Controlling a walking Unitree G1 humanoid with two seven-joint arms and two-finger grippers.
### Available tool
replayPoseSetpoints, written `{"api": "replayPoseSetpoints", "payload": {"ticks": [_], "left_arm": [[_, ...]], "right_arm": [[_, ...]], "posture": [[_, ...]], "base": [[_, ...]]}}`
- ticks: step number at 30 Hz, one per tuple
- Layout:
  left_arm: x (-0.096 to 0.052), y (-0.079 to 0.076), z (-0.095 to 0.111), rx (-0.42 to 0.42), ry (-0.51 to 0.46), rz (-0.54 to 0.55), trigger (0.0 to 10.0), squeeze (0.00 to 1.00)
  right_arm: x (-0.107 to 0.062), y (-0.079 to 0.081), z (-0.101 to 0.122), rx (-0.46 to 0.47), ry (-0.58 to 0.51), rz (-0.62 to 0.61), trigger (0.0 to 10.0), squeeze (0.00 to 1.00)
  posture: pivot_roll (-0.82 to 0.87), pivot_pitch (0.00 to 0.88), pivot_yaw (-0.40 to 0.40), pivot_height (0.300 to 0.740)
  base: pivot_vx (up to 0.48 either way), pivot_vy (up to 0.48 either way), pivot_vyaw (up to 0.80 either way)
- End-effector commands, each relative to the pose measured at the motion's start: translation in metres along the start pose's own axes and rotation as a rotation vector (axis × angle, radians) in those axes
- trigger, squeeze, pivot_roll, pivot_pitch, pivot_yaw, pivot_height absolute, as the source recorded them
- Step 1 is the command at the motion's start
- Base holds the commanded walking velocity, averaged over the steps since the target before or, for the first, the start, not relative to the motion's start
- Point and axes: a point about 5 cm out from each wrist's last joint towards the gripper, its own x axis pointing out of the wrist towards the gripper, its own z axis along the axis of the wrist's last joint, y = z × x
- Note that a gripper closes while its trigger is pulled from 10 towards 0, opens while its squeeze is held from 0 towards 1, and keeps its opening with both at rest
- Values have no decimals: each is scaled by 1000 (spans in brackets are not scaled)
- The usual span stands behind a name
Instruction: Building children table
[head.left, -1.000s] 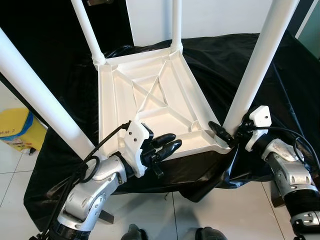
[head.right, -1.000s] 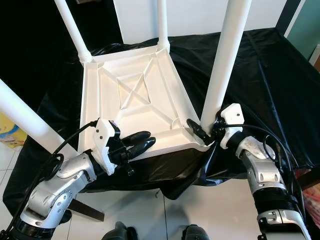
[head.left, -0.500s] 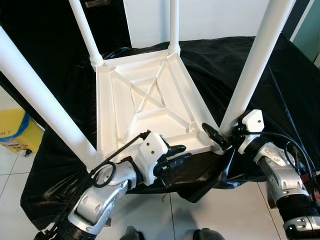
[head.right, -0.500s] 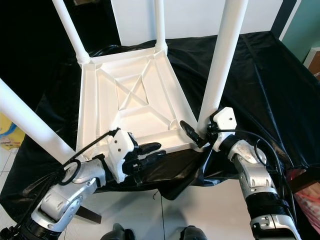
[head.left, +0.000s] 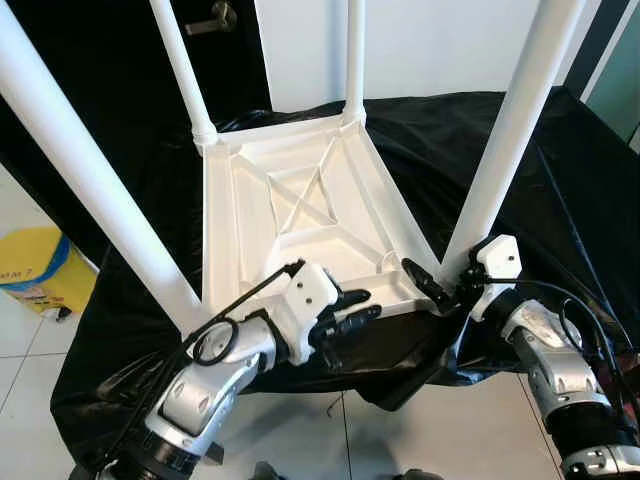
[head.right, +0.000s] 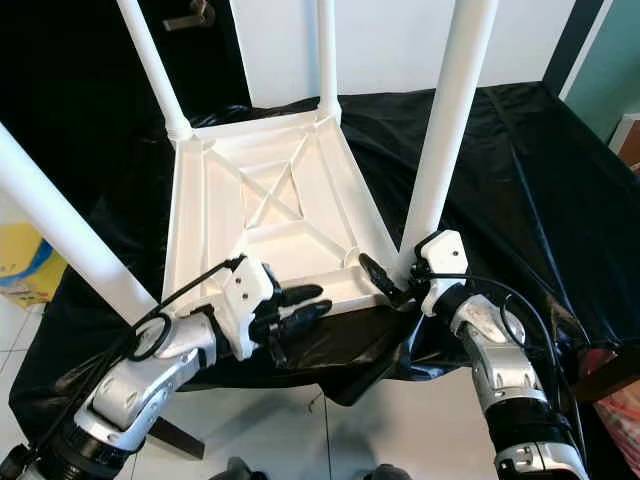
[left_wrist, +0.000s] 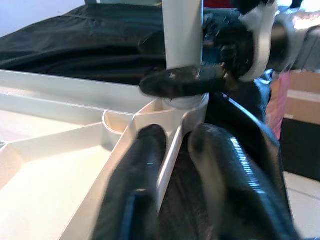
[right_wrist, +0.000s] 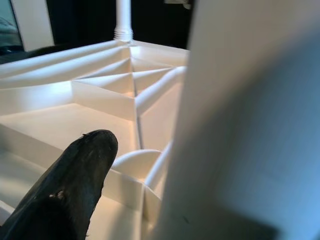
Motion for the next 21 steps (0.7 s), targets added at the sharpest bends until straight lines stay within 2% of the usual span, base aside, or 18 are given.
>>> {"api": "replayPoseSetpoints", "payload": {"ticks": [1, 9, 10, 11, 18, 19, 21], "left_arm": [[1, -5, -7, -4, 24, -110, 10000, 1000], [4, -7, -6, -18, 15, -125, 10000, 1000], [4, -7, -7, -6, 18, -116, 10000, 780], [4, -7, -7, 7, 21, -108, 10000, 0], [4, -6, -8, 22, 24, -102, 10000, 0], [3, -7, -8, 22, 24, -103, 10000, 0], [3, -7, -8, 22, 24, -103, 10000, 0]], "right_arm": [[-3, -1, -3, -8, 8, -15, 10000, 0], [-3, -1, -3, -3, -1, -33, 10000, 0], [-4, 1, -3, -1, -5, -44, 10000, 0], [-6, 2, -3, 1, -7, -53, 10000, 0], [-9, 4, -4, 5, -10, -66, 10000, 0], [-10, 4, -4, 9, -8, -73, 4706, 0], [-10, 4, -4, 9, -8, -73, 4706, 0]], "posture": [[-109, 0, 47, 740], [-113, 0, 53, 740], [-118, 0, 60, 740], [-120, 0, 58, 740], [-123, 0, 54, 740], [-123, 0, 51, 740], [-123, 0, 51, 740]], "base": [[0, 0, 0], [0, 0, 0], [0, 0, 0], [0, 0, 0], [0, 0, 0], [0, 0, 0], [0, 0, 0]]}}
